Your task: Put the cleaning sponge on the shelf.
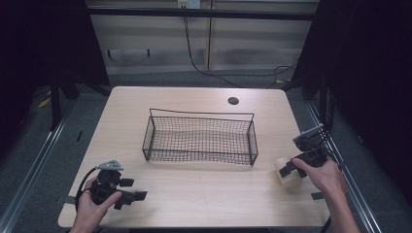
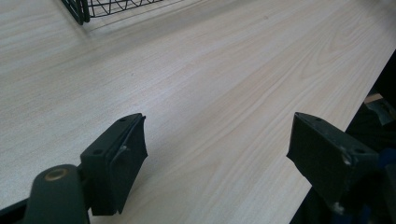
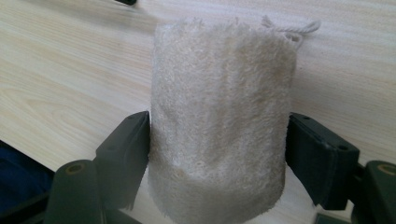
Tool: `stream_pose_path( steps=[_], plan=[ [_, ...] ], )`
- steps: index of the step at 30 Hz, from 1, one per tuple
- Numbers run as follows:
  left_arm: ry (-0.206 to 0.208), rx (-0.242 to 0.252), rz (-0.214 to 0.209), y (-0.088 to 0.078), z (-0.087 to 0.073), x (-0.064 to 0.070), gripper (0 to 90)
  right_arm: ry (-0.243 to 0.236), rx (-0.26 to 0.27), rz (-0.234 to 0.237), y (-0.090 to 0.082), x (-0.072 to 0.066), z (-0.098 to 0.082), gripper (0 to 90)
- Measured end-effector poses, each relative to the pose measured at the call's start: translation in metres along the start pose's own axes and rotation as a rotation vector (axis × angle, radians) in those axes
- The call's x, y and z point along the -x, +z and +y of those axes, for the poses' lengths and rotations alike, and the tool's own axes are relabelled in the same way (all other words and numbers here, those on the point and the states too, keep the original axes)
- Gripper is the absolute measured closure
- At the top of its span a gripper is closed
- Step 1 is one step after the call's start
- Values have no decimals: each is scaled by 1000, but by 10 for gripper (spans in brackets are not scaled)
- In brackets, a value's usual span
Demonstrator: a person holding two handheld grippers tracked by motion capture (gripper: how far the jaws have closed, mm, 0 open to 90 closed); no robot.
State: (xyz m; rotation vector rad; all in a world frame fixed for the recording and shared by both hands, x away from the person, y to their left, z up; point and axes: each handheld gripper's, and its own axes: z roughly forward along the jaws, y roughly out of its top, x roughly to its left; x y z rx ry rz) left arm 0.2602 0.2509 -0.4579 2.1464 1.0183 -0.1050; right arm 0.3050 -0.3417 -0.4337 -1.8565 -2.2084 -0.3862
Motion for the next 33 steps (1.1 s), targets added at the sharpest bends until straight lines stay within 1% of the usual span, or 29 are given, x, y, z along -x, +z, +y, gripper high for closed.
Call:
stream_pose_path(
  steps=[4, 5, 7, 11, 12, 14, 15, 17, 18, 19, 22, 24, 26, 30, 33],
  plan=[
    [0, 4, 5, 0, 0, 0, 189, -6, 5, 14, -5, -4, 0, 258],
    [-2, 0, -2, 0, 0, -1, 189, -9, 5, 12, -7, -5, 0, 257],
    [-1, 1, 1, -1, 0, -1, 190, -24, 11, 16, -10, -6, 0, 258],
    [-3, 2, -2, -1, 0, 0, 189, -26, 29, 23, -19, -11, 2, 258],
    [-1, 1, -1, -1, 0, 0, 189, -32, 29, 20, -20, -12, 2, 258],
    [-2, 3, 0, 0, 0, 0, 189, -29, 30, 27, -25, -15, 3, 258],
    [-2, 3, 0, 0, 0, 0, 189, -39, 32, 23, -26, -17, 3, 258],
    [0, 2, 2, 0, 0, 0, 189, -45, 25, 31, -29, -20, 4, 259],
    [-3, 4, 3, 0, 0, 0, 189, -49, 22, 23, -30, -22, 5, 259],
    [-2, 3, 1, 0, 0, 0, 189, -48, 10, 24, -32, -24, 6, 259],
    [-6, 4, 3, 0, 0, 0, 189, -53, -1, 30, -33, -26, 8, 259],
    [-1, -2, 0, 0, 0, 0, 189, -55, -10, 47, -35, -26, 9, 259],
    [2, -1, -4, 0, 0, 0, 189, -48, -8, 52, -38, -26, 10, 259],
    [-5, 2, 2, 0, 0, 0, 189, -47, -13, 59, -44, -27, 13, 259],
    [0, -1, -1, 0, 0, 0, 189, -52, -19, 65, -47, -27, 14, 259]
  ],
)
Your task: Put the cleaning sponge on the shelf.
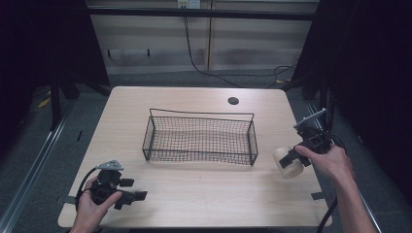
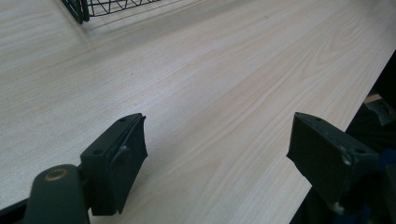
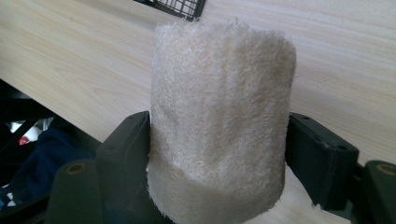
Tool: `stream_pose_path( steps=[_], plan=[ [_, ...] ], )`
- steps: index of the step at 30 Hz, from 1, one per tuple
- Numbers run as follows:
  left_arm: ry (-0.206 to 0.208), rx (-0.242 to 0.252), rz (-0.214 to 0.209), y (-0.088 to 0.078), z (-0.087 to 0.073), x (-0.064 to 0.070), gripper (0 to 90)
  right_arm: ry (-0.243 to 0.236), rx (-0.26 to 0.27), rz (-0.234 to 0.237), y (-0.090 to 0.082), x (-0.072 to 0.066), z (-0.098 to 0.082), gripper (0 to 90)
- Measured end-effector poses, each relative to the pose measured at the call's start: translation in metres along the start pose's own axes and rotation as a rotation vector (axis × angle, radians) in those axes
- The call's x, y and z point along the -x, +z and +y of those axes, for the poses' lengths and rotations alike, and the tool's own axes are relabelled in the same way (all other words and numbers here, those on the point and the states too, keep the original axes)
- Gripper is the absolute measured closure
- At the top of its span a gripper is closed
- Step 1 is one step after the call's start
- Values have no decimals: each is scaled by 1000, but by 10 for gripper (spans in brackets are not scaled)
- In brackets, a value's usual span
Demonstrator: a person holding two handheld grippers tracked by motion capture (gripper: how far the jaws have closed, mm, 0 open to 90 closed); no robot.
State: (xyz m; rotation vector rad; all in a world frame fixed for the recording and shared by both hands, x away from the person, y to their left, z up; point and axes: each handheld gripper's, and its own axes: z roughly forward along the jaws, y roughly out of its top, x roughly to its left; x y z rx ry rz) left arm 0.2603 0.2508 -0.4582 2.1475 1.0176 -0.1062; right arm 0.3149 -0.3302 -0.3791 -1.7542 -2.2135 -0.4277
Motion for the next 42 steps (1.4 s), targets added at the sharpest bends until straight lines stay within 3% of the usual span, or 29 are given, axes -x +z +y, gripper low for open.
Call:
stream_pose_path(
  steps=[16, 42],
  plan=[
    [-2, -1, 0, 0, 0, 0, 189, -31, 32, 35, -28, -9, 6, 259],
    [-7, 4, 1, 0, 0, 0, 189, -85, 68, 11, -62, -42, 24, 259]
  ],
)
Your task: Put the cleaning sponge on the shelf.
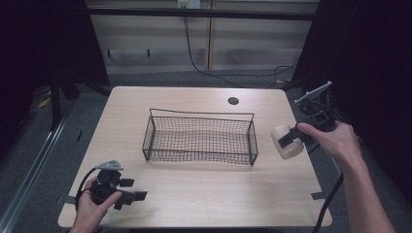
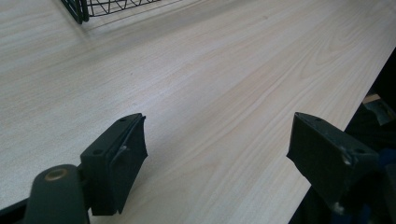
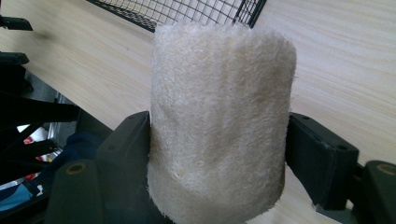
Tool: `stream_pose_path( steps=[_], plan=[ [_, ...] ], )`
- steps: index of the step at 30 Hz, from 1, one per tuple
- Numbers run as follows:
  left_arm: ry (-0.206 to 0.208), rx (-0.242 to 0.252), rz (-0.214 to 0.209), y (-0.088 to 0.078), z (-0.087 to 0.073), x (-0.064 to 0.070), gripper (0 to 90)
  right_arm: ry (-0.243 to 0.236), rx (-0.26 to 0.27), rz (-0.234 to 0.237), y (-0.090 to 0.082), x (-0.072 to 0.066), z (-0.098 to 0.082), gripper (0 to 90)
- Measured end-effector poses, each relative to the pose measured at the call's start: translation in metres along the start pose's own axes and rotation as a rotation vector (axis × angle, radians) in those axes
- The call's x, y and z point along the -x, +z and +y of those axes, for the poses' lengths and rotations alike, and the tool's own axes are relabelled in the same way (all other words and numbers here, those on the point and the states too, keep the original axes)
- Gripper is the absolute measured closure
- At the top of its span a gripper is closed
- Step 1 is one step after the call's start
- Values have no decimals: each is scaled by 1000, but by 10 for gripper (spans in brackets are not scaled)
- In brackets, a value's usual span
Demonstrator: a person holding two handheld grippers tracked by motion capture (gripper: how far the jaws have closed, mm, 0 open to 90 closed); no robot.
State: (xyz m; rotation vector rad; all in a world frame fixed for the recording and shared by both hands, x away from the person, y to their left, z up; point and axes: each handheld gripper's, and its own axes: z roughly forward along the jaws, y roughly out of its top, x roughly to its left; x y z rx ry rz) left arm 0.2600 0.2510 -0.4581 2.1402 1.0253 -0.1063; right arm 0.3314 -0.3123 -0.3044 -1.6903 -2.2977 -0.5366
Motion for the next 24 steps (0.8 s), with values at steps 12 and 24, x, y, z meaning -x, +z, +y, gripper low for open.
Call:
stream_pose_path(
  steps=[12, 24],
  plan=[
    [2, 0, -2, 0, 0, 0, 189, -37, -9, 2, 3, -19, 18, 259],
    [2, -2, -6, -1, 0, 0, 189, -106, 0, 8, 13, -37, 36, 259]
  ],
)
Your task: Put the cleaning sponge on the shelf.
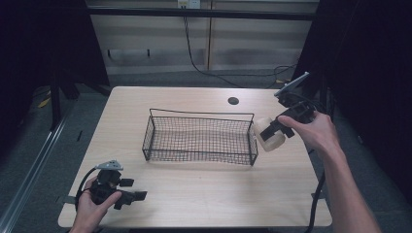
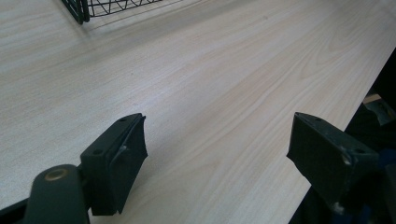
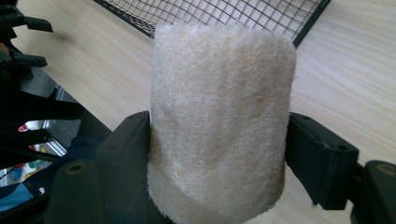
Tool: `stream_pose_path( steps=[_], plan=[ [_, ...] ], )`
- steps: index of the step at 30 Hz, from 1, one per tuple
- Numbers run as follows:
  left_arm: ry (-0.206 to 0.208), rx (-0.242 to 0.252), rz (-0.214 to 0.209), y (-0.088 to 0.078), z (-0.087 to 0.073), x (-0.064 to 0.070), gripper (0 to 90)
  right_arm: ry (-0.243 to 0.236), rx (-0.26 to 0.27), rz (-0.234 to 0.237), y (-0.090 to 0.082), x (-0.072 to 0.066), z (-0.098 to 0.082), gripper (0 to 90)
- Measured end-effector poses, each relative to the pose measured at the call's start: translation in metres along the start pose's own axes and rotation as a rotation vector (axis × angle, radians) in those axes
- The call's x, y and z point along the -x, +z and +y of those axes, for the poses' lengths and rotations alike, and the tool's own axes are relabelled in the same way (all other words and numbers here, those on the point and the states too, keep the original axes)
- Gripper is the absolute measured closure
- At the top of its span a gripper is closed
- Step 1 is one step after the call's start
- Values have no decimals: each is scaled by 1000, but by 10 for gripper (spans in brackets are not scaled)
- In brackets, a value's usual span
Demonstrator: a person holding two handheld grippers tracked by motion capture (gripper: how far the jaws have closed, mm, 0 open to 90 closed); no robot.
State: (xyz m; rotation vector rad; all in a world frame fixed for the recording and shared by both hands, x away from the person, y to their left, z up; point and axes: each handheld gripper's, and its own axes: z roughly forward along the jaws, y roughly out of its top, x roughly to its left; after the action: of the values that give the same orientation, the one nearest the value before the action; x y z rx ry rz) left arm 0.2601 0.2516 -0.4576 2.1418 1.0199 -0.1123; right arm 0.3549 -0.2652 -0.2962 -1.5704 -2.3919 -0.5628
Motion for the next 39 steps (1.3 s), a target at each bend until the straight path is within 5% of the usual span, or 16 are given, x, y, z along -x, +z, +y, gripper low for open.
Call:
stream_pose_path(
  steps=[27, 39],
  plan=[
    [3, 9, -1, 0, 0, 0, 189, 28, -8, 1, 40, -15, 41, 258],
    [3, 9, -6, -1, 0, -1, 189, 69, -18, 6, 65, -12, 50, 257]
  ],
)
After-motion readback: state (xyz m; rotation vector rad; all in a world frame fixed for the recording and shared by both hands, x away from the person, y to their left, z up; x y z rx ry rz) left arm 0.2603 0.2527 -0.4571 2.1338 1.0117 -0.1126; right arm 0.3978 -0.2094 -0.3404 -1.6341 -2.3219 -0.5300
